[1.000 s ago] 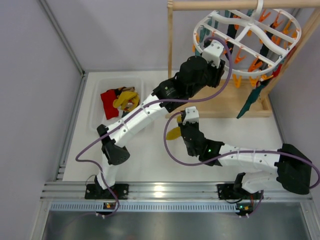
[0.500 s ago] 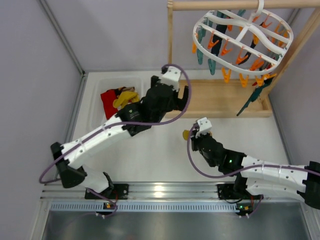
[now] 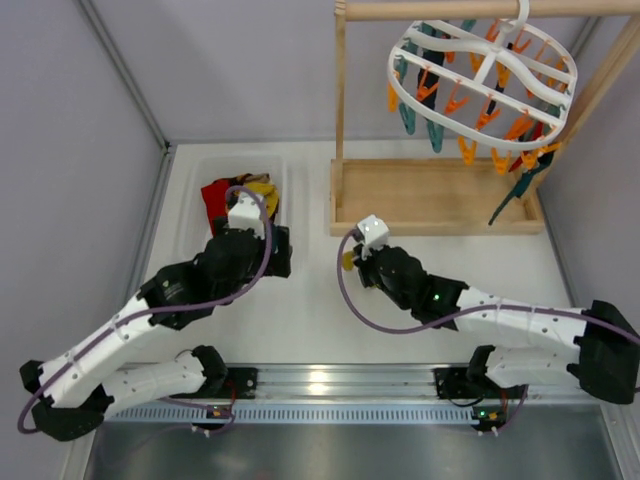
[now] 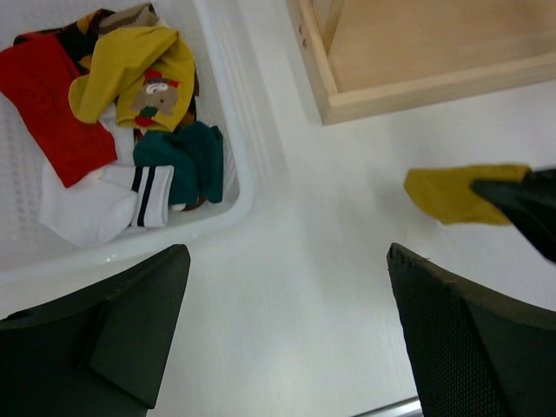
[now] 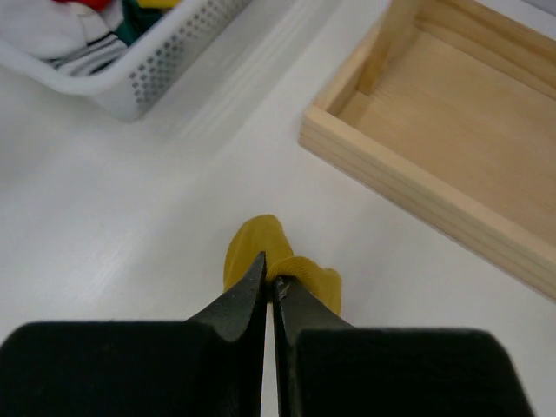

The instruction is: Remove the socks clipped to the hanger

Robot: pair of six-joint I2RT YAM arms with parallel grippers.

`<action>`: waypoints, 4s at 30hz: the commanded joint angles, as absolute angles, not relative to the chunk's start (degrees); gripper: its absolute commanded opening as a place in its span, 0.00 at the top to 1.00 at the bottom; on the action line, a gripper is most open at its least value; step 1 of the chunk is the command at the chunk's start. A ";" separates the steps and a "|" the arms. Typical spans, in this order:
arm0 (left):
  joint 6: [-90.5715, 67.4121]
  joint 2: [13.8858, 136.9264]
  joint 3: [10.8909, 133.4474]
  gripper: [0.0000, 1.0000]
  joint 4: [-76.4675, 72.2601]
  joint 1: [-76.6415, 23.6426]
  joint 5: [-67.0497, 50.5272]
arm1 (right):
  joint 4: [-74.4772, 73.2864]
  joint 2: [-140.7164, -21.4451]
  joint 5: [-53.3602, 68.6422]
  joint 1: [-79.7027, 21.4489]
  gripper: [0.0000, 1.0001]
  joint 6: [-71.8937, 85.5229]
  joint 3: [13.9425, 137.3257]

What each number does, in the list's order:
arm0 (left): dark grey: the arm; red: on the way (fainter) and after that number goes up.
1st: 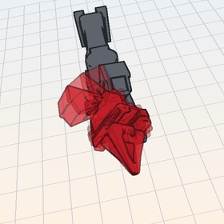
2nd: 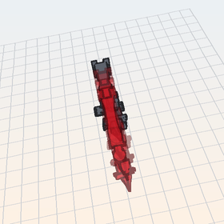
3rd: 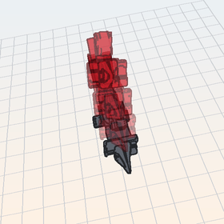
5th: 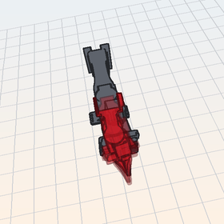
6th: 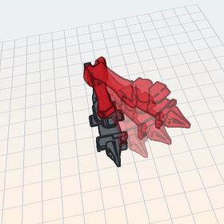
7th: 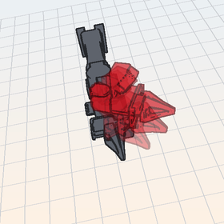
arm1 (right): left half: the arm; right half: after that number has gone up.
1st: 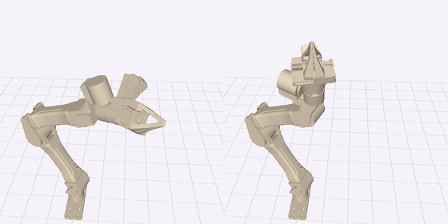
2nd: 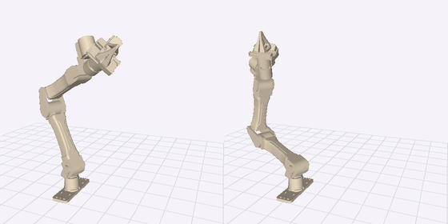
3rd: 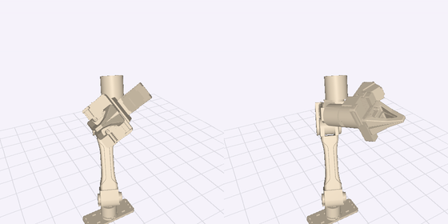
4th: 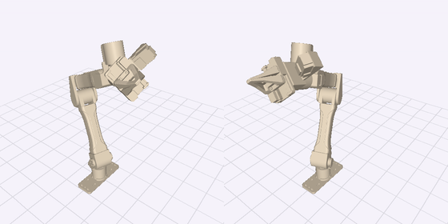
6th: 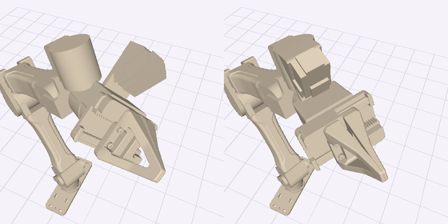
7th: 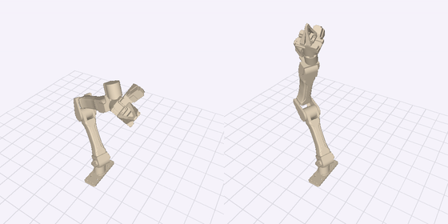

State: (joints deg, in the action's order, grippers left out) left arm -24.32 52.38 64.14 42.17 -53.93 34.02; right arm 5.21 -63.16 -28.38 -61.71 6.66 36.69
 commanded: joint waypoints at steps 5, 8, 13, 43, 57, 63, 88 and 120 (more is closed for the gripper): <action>-18.57 34.65 60.12 0.01 45.97 -53.96 33.66 | 12.75 -79.70 -5.38 -50.98 1.00 2.38 58.07; -19.32 32.00 58.19 0.01 45.44 -53.96 37.16 | 8.80 -88.83 -0.27 -50.10 1.00 0.53 70.98; -22.67 29.88 54.14 0.01 43.42 -53.62 44.54 | 5.45 -101.67 8.34 -50.45 1.00 -0.97 91.82; -23.64 23.90 52.38 0.01 43.51 -49.48 46.14 | -3.59 -82.20 -5.61 -48.96 0.23 -0.35 77.02; -23.20 31.28 53.17 0.01 43.42 -47.81 42.72 | -20.39 -44.04 -35.59 -22.37 0.01 16.51 45.00; -22.94 32.70 53.17 0.01 43.50 -46.76 40.43 | -12.50 -44.38 -41.37 -10.83 0.01 15.65 42.45; -22.85 32.52 53.70 0.01 43.51 -46.14 39.64 | 26.02 -48.17 -26.02 -6.77 1.00 8.25 29.71; -11.26 86.83 127.15 0.01 43.24 -59.40 5.01 | 32.25 -68.90 -64.60 -66.17 1.00 -5.62 47.80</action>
State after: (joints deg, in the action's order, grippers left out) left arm -16.82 83.81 121.95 44.36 -56.45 8.56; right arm 27.09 -66.50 -61.36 -62.96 -2.07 43.22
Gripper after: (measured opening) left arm 0.990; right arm 0.003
